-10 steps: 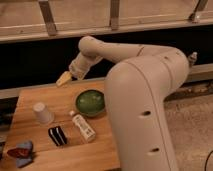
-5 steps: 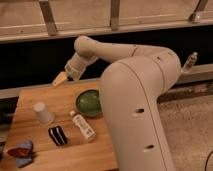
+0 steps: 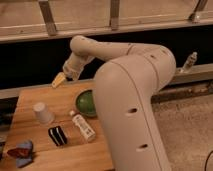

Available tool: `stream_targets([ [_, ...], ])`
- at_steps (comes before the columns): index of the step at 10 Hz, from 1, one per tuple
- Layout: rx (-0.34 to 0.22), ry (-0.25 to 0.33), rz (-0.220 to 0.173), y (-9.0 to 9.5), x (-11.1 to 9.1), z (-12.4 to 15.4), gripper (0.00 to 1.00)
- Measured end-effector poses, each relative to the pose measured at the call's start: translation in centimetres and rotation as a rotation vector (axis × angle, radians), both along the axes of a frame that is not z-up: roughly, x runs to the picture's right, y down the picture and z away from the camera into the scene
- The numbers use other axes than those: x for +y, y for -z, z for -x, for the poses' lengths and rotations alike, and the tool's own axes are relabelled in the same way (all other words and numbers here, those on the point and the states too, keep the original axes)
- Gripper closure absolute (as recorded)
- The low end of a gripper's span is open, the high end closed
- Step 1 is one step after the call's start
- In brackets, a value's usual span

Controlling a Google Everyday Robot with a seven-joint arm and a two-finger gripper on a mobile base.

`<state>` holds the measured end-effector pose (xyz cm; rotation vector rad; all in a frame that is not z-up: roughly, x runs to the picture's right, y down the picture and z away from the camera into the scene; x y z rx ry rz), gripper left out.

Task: Place the ceramic cup over the eraser

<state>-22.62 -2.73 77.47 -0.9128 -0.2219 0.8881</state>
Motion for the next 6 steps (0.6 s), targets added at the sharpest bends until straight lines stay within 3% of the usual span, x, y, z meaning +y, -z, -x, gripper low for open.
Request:
stream_targets([
  [3,0.005,0.05,-0.026,0.2,-0.5,0.9,0.2],
  [6,-0.024,0.104,-0.041,0.4,-0.7,2.9,0.2],
])
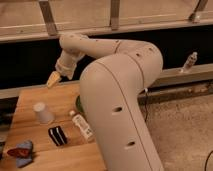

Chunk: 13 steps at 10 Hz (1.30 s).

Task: Place the ceramic cup over the eraser

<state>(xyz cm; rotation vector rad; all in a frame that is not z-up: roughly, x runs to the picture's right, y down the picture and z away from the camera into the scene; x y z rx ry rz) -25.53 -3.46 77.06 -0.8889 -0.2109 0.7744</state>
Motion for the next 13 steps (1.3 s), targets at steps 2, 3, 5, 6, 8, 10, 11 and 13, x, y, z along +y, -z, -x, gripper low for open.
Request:
stream_targets([
  [2,-0.025,0.051,-0.008,0.3,0.2,2.3,0.2],
  [3,-0.045,0.078,-0.013,0.7,0.6,3.8,0.2],
  [5,-0.092,0.138,-0.017,1.5,1.8,7.0,0.2],
  [6,-0.106,0.166,-0.011,1.4,2.4,8.1,0.2],
  [8,-0.109,0.193,0.014,0.7,3.6,8.6,0.2],
  [10,-0.101,0.196,0.051,-0.4,4.8,8.3,0.2],
  [11,-0.093,0.195,0.068,-0.9,5.6,8.0,0.2],
  [13,-0.076,0.184,0.103,-1.4,6.9,7.1,0.2],
])
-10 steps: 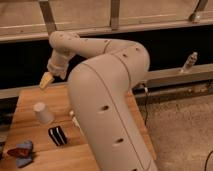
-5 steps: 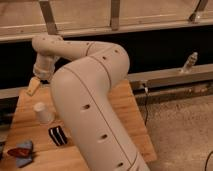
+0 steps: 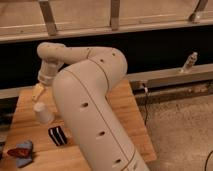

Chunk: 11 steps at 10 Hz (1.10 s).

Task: Place the ceramic cup over the eraser

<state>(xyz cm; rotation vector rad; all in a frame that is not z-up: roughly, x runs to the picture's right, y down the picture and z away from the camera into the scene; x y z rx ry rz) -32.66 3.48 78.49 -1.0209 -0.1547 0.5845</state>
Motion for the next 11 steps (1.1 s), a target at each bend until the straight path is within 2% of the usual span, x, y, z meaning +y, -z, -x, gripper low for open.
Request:
stream_targets([
  [2,0.004,0.005,0.03,-0.3,1.1,0.0,0.2],
  [7,0.004,0.01,0.029,-0.1,1.0,0.2,0.2],
  [11,-0.017,0.061,0.018,-0.3,1.1,1.4,0.2],
])
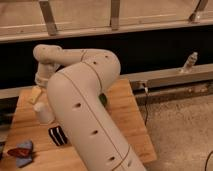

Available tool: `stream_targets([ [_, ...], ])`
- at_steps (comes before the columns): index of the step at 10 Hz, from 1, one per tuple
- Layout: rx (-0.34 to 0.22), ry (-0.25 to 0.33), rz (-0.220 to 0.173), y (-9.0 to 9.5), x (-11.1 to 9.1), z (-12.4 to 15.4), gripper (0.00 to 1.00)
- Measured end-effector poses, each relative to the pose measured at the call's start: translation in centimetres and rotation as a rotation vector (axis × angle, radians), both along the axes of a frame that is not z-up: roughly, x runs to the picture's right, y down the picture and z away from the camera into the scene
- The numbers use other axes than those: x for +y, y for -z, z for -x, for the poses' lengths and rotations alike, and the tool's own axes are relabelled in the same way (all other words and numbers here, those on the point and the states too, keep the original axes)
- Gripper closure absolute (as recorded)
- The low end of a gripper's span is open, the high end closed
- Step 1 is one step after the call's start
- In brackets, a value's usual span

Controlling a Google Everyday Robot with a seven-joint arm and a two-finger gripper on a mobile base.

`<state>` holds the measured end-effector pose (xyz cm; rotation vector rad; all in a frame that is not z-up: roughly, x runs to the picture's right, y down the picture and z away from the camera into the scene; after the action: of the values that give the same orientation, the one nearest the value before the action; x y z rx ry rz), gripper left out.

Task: Place the ceramic cup over the eraser

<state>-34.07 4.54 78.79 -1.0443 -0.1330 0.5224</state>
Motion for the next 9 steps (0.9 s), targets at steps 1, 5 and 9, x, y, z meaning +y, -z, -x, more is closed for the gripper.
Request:
stream_targets([
  [1,0.005,0.01,-0.006,0.0,0.0,-0.3,0.2],
  [5,0.125,0.044,-0.164,0.4,0.3,-0.6,0.2],
  [9,0.102,0.027,-0.134,-0.3,1.4,-0.1,0.2],
])
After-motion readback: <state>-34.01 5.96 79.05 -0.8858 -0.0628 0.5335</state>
